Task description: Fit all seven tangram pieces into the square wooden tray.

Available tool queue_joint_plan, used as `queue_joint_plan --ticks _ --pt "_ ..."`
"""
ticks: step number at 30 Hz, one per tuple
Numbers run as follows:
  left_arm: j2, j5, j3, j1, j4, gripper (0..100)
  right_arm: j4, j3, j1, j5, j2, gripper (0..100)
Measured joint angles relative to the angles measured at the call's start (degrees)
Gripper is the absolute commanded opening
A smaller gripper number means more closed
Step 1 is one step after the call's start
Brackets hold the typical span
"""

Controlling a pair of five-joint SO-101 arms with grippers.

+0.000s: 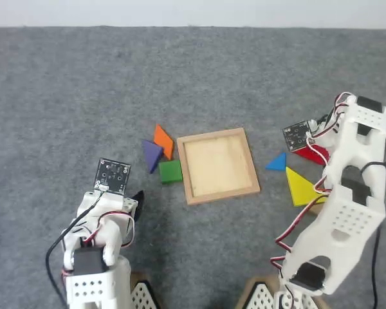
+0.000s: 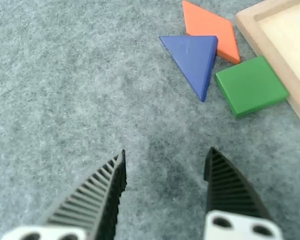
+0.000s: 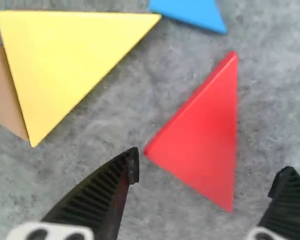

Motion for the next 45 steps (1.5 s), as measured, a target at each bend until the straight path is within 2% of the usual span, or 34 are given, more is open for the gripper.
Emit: queue_joint_plan --ticks 11,19,21,27,32,35,41,45 --pt "0.0 0.0 0.0 0.0 0.0 25 -2.0 -2.9 -0.4 0.5 6.3 37.7" --pt "0.0 0.0 0.0 0.0 0.0 25 -2.5 -3.3 -0.8 0.2 6.4 7.2" --pt "0.0 0.0 0.0 0.0 0.0 25 -2.5 -3.5 -1.0 -2.9 6.4 5.4" --pt "0.0 0.0 0.0 0.0 0.0 25 -2.5 -4.2 -1.8 -13.4 6.4 6.0" --pt "0.0 0.0 0.0 0.0 0.0 25 -2.6 -4.3 -2.0 -25.8 6.4 5.8" --pt "0.0 0.0 0.0 0.0 0.0 25 -3.0 -4.3 -3.2 -36.1 6.4 5.8" --pt "0.0 0.0 0.0 0.0 0.0 25 -2.1 -7.9 -5.6 -61.6 6.9 5.8" --pt "0.0 0.0 0.0 0.0 0.0 25 4.0 -15.0 -8.8 -74.1 6.9 5.8"
